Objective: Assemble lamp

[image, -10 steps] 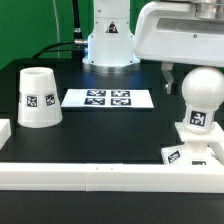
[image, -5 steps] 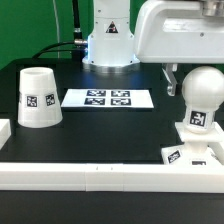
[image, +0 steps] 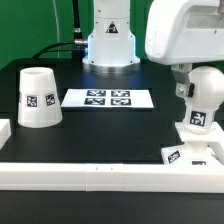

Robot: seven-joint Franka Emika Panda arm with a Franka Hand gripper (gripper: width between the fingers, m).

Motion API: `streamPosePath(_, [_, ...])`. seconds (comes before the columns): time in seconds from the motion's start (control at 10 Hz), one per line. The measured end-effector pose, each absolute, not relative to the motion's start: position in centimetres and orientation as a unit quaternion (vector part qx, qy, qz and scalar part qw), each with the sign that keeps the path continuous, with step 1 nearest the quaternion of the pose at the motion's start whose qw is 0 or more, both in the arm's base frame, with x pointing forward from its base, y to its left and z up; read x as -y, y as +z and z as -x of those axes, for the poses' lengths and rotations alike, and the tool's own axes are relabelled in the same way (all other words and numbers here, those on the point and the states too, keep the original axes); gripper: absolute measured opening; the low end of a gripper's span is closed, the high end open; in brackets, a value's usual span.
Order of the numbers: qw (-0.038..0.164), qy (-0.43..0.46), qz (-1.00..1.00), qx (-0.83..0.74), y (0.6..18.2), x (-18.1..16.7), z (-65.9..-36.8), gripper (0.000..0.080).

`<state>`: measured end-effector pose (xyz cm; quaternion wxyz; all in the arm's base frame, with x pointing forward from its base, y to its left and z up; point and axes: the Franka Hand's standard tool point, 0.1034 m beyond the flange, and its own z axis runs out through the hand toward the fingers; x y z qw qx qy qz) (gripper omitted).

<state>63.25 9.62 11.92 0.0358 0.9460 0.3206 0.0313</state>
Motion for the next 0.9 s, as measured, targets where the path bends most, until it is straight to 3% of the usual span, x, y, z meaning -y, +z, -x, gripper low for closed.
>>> streamPosePath(0.9, [0.082, 0.014, -0.770, -0.633, 11.9, -8.7, -63.8, 0.0699])
